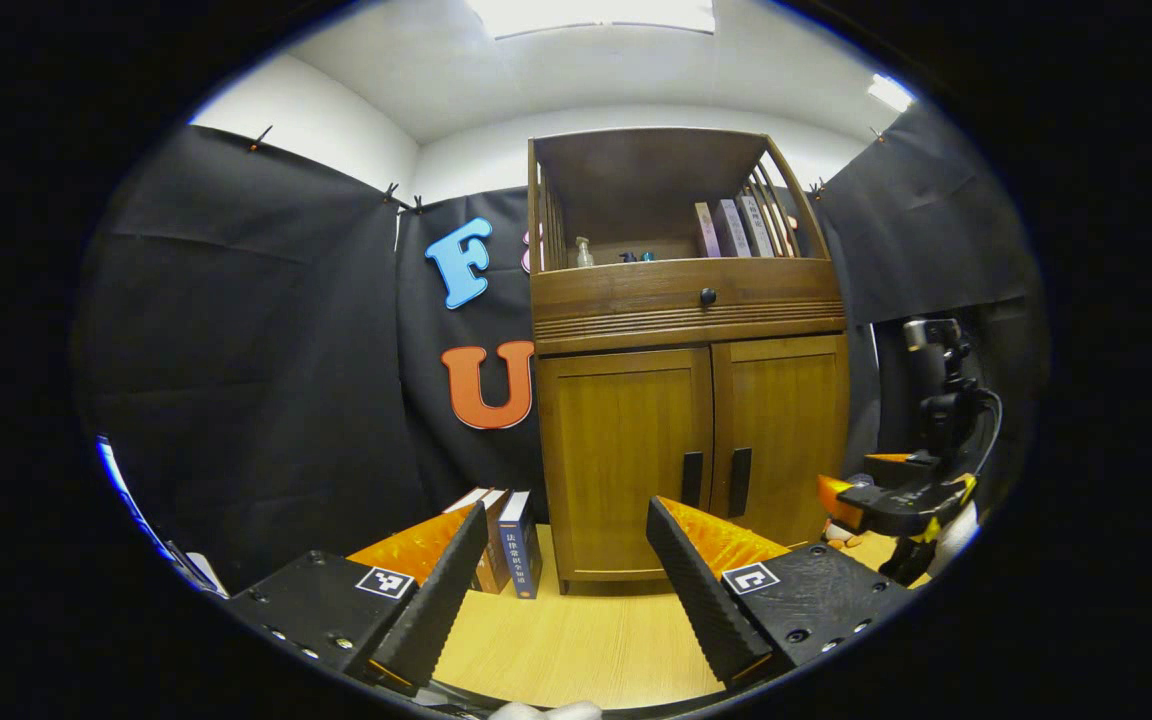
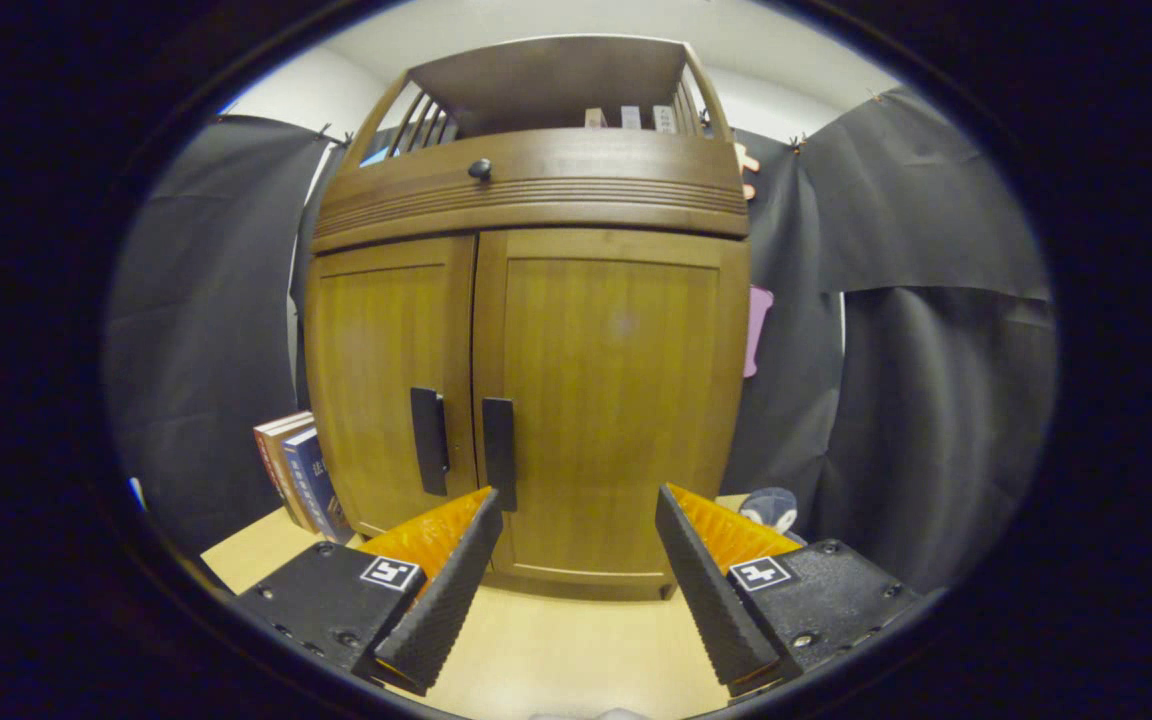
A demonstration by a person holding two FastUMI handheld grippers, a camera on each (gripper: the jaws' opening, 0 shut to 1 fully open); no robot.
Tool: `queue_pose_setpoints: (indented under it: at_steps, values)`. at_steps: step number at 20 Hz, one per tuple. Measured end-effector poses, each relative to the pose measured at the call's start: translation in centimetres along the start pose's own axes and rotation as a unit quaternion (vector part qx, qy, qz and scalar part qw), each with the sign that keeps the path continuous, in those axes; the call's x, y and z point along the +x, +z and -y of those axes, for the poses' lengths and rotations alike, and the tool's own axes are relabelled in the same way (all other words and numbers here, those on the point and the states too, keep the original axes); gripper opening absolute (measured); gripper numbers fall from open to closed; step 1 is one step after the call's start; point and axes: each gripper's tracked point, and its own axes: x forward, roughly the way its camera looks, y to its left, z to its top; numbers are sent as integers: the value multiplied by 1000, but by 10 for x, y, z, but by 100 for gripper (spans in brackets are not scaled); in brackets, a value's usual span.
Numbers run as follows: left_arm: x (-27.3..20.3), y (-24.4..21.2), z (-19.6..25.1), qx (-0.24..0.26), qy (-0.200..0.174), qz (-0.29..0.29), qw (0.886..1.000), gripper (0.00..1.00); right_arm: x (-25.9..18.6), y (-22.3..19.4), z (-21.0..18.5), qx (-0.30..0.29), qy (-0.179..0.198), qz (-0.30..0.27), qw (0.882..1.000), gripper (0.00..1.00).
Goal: Open the right door of the double-door shoe cabinet with the right hand, and open the left door with the left hand.
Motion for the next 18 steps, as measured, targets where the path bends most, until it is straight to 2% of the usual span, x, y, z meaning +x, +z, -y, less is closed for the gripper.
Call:
queue_pose_setpoints:
  at_steps: [4, 9, 10, 13, 18]
  values:
    - [1, 4, -9, 8, 26, -2, 1000, 96, 51, -7, -28, 12, 31, -18, 999, 98]
    - [0, -3, -15, 10, 53, -12, 998, 96, 105, -10, -45, 18, 30, -34, 999, 93]
    - [-1, -5, -17, 12, 57, -15, 998, 96, 115, -14, -48, 22, 30, -44, 998, 88]
    - [-3, -6, -23, 17, 72, -19, 997, 96, 141, -22, -57, 27, 32, -59, 997, 81]
    - [-7, -10, -26, 15, 81, -28, 996, 96, 159, -23, -69, 33, 34, -68, 997, 64]
